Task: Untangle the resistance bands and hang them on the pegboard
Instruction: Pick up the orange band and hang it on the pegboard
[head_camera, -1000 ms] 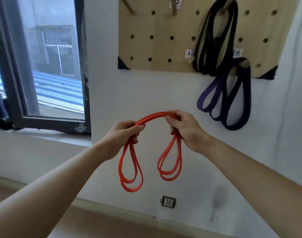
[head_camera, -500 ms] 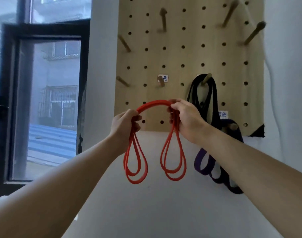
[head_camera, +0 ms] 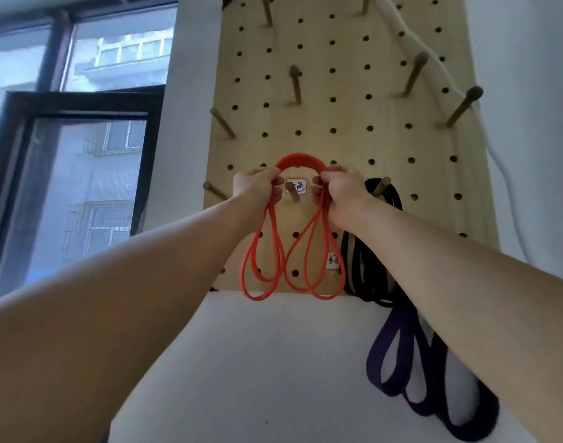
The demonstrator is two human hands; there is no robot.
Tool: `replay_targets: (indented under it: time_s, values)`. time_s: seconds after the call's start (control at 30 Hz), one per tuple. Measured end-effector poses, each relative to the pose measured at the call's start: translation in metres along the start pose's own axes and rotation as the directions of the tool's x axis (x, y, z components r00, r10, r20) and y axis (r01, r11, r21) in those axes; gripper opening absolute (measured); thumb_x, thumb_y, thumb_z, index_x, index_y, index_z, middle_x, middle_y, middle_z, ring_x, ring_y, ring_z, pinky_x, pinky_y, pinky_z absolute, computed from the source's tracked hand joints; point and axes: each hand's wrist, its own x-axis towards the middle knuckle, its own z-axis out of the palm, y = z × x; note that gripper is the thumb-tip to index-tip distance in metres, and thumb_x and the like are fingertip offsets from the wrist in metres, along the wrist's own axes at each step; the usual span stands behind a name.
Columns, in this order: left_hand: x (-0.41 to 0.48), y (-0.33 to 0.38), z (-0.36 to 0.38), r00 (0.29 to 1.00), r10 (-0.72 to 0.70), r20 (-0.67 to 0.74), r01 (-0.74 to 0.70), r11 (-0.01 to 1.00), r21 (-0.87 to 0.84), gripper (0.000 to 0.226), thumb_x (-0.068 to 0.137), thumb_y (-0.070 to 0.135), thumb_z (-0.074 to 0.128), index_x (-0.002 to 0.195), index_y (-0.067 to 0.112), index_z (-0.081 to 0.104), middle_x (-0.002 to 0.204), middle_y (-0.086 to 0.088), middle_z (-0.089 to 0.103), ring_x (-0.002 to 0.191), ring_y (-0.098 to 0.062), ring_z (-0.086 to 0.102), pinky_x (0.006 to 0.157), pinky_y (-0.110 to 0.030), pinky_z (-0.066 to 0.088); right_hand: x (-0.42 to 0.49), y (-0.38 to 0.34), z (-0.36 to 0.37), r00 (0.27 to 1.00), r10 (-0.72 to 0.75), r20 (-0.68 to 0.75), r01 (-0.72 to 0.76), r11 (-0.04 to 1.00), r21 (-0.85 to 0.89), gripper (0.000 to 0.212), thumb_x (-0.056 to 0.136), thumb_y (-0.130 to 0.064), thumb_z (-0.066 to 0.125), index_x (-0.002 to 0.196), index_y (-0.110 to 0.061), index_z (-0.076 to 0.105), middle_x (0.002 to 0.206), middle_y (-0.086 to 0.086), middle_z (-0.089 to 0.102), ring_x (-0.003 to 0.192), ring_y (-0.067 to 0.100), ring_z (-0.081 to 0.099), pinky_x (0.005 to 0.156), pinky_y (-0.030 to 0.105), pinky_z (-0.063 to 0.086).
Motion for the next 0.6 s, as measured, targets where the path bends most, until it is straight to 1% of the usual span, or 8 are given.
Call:
replay_targets:
  time_s: [0.1,0.17,0.23,0.3,0.37,0.43,0.5,0.6]
  values:
    - [0.017,-0.006,0.003,1.000,0.030,-0.001,-0.030,0.997,0.071,0.003,0.096,0.007,0.066,0.093,0.007,0.066,0.089,-0.012,0.069,0.064,-0.015,0.059,0.088,-0.037,0.059,0.008,0.010,-0.001,0.999,-0.030,0.027,0.035,0.976,-0.215,0.018,0.098,0.003,0.048,0.109,-0.011,0.047,0.086,0.013,0.059,0.059,0.018,0.053,0.060,0.033,0.049]
    - [0.026,-0.013,0.002,0.998,0.065,-0.001,-0.065,0.994,0.090,0.003,0.096,0.006,0.066,0.098,0.008,0.066,0.091,-0.013,0.069,0.066,-0.016,0.059,0.088,-0.038,0.059,0.011,0.014,-0.002,0.995,-0.038,0.093,0.074,0.901,-0.427,0.019,0.098,-0.002,0.053,0.114,-0.012,0.048,0.092,0.010,0.061,0.066,0.017,0.056,0.059,0.032,0.053]
    - [0.033,-0.023,-0.001,0.997,0.071,-0.014,-0.069,0.991,0.118,0.007,0.095,0.007,0.067,0.102,0.009,0.066,0.089,-0.011,0.069,0.070,-0.018,0.060,0.088,-0.039,0.060,0.013,0.018,-0.005,0.986,-0.031,0.162,0.122,0.799,-0.589,0.018,0.096,-0.009,0.061,0.111,-0.016,0.052,0.105,0.013,0.065,0.086,0.025,0.065,0.074,0.042,0.061]
    - [0.035,-0.037,-0.005,0.999,0.048,-0.026,-0.043,0.983,0.177,0.013,0.094,0.009,0.069,0.107,0.008,0.068,0.087,-0.009,0.071,0.074,-0.019,0.063,0.085,-0.039,0.061,0.014,0.024,-0.010,0.978,-0.007,0.206,0.154,0.690,-0.707,0.015,0.093,-0.008,0.064,0.102,-0.018,0.058,0.110,0.016,0.068,0.103,0.033,0.068,0.088,0.049,0.059]
    - [0.029,-0.047,-0.009,1.000,0.020,-0.012,-0.015,0.947,0.321,0.017,0.094,0.015,0.071,0.110,0.011,0.070,0.089,-0.007,0.072,0.072,-0.017,0.064,0.074,-0.036,0.063,0.009,0.027,-0.018,0.963,0.071,0.262,0.172,0.589,-0.790,0.016,0.093,-0.006,0.065,0.100,-0.021,0.065,0.107,0.010,0.070,0.108,0.029,0.066,0.090,0.040,0.056]
    - [0.019,-0.052,-0.014,0.999,-0.008,0.040,-0.011,0.891,0.455,0.014,0.094,0.019,0.071,0.108,0.019,0.073,0.090,-0.003,0.073,0.071,-0.013,0.066,0.065,-0.027,0.056,-0.001,0.027,-0.027,0.931,0.169,0.323,0.198,0.508,-0.838,0.028,0.097,-0.009,0.064,0.121,-0.022,0.066,0.109,-0.001,0.066,0.112,0.020,0.060,0.094,0.030,0.046]
    - [0.013,-0.054,-0.021,0.994,-0.015,0.111,-0.046,0.851,0.523,0.016,0.097,0.020,0.068,0.111,0.021,0.074,0.094,-0.002,0.075,0.082,-0.015,0.072,0.075,-0.028,0.060,-0.006,0.027,-0.036,0.913,0.213,0.347,0.232,0.429,-0.873,0.043,0.099,-0.011,0.062,0.140,-0.019,0.056,0.122,-0.001,0.062,0.120,0.019,0.055,0.099,0.026,0.041]
    - [0.004,-0.051,-0.035,0.982,-0.013,0.188,-0.103,0.797,0.596,0.025,0.098,0.023,0.066,0.122,0.020,0.072,0.108,-0.003,0.076,0.100,-0.018,0.071,0.095,-0.038,0.058,-0.011,0.026,-0.049,0.891,0.221,0.397,0.295,0.382,-0.876,0.035,0.100,-0.011,0.060,0.134,-0.016,0.062,0.126,-0.004,0.064,0.121,0.017,0.059,0.108,0.030,0.043]
